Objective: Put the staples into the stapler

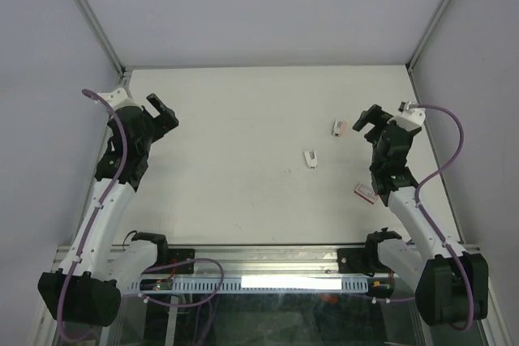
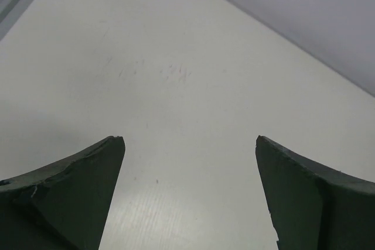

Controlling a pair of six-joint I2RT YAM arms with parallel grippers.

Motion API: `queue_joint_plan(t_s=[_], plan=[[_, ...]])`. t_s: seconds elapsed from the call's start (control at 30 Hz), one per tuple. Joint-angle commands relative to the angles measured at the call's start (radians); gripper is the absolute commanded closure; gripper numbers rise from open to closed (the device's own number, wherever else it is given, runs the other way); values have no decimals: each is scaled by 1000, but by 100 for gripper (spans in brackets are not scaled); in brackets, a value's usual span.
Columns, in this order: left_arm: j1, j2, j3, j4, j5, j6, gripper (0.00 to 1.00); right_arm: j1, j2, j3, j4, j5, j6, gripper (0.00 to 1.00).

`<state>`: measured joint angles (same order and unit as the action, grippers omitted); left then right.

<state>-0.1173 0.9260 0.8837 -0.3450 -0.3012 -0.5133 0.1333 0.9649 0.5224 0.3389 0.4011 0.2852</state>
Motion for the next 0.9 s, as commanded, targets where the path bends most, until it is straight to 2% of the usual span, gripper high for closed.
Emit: queue_joint_plan(t_s=[0.0,0.13,0.27,0.4,0.5,0.6,0.73,0.87], plan=[[0,22,71,-139,84,96,1,-7,-50,0,-218,-28,87,0],[0,64,79,-108,240,210,1,-8,-61,40,-303,-115,107,1],[0,98,43,-71,376,157,1,-9,-28,91,-358,-277,72,1],[3,115,28,-54,597,166,1,-7,53,177,-492,-391,54,0],[7,56,-8,-8,606,160,1,18,115,225,-595,-465,72,4],[31,11,-28,-4,596,153,1,106,163,239,-611,-464,103,8],[58,-39,-63,-7,570,143,1,252,265,272,-617,-329,120,11],[58,-57,-64,-10,563,144,1,295,446,366,-658,-235,140,20]])
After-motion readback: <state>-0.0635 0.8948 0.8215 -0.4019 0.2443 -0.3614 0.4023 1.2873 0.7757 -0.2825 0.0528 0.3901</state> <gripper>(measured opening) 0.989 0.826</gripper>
